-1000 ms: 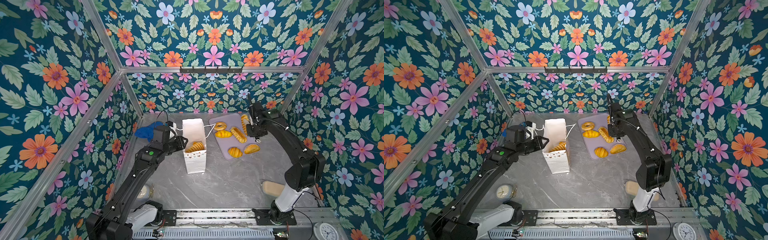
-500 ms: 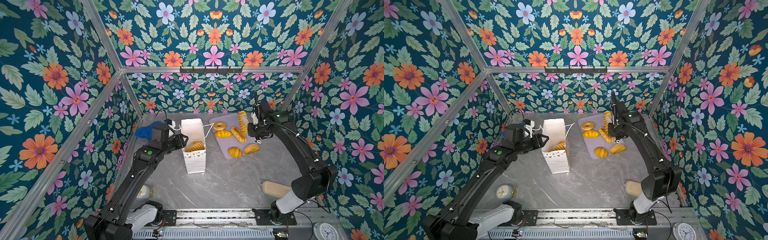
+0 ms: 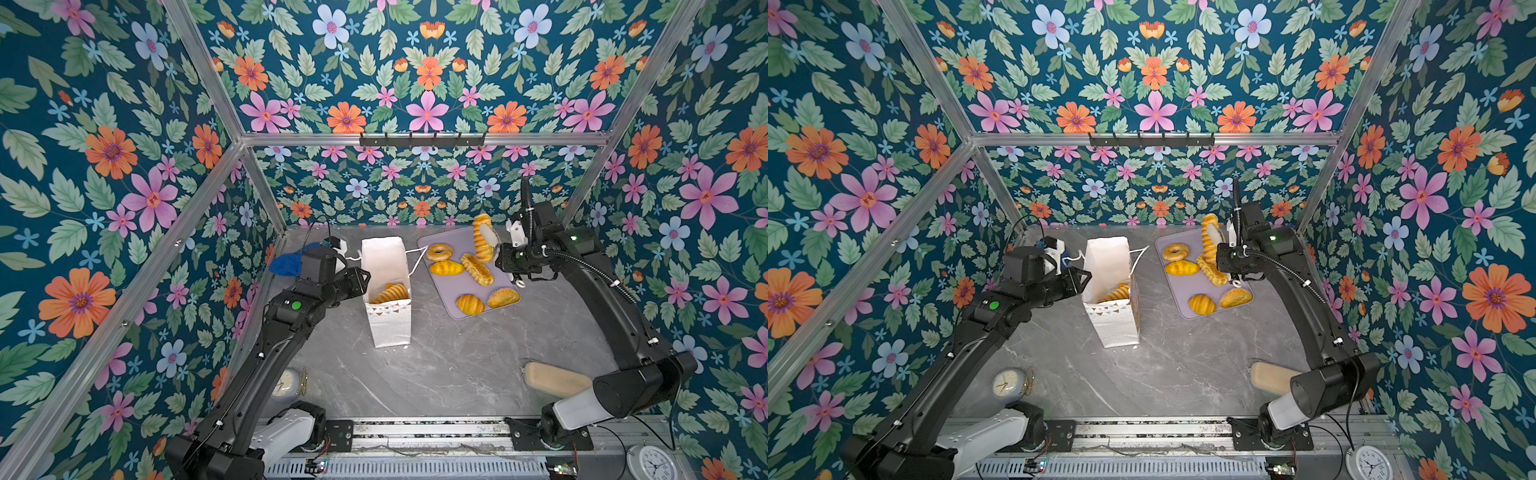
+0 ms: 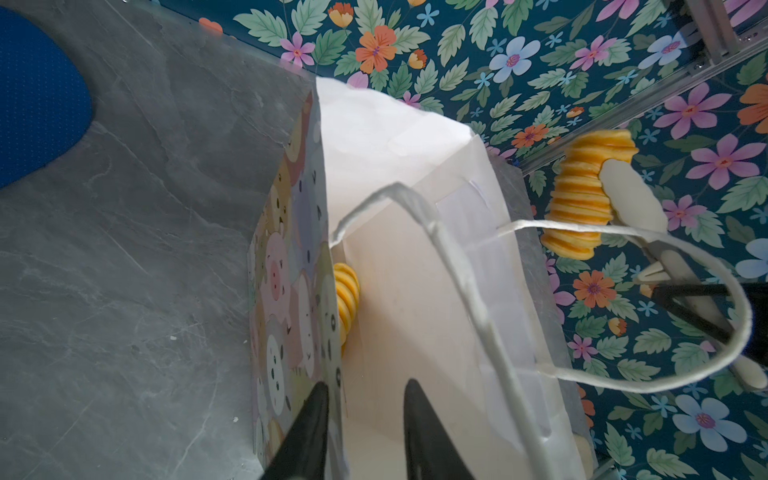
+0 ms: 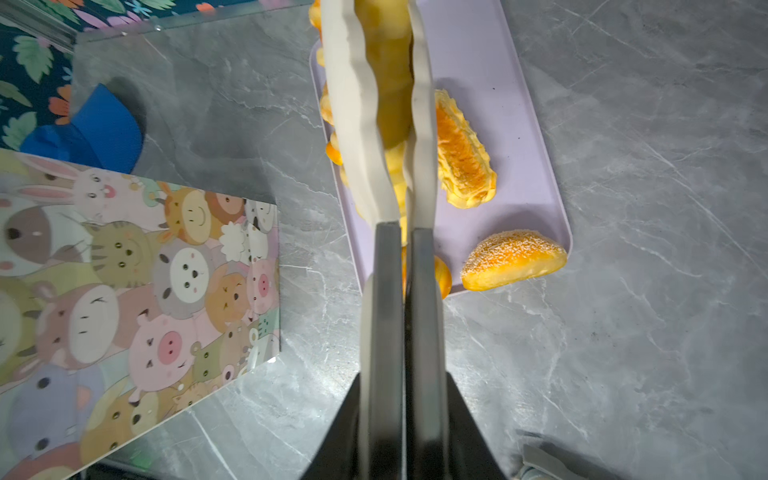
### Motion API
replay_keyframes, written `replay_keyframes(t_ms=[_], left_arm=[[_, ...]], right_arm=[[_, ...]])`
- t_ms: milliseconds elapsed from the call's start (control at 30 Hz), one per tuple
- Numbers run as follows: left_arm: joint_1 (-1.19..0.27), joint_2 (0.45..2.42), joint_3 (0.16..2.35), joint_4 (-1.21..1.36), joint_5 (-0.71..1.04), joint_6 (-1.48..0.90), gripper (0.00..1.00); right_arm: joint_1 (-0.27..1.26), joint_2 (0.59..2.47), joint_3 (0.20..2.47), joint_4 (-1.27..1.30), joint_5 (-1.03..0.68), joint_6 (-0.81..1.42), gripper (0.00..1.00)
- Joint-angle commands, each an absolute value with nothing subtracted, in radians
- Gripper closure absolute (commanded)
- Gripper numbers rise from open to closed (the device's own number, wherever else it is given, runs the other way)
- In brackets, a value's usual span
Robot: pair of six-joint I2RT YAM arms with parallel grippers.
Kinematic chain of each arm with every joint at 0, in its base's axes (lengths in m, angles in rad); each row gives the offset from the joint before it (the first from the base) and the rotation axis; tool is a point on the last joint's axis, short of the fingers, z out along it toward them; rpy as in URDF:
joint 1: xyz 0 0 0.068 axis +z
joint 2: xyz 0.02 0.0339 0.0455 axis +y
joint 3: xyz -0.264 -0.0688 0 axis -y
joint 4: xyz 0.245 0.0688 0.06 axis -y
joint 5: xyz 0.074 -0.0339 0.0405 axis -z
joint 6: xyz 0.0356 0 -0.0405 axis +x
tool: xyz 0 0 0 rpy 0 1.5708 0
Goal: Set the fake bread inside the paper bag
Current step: 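Lift the pinched ridged bread high above the tray with the tongs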
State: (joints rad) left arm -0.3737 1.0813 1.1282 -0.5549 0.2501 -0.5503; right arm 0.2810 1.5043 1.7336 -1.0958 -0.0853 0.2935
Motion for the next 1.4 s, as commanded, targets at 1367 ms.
replay_keyframes(t_ms=[1367], left_arm=[[-0.373, 1.074, 1.135, -0.548, 0.233, -0.558, 0.85]], right_arm=[[0.282, 1.295, 1.841, -0.931, -0.508, 0.489, 0.79]])
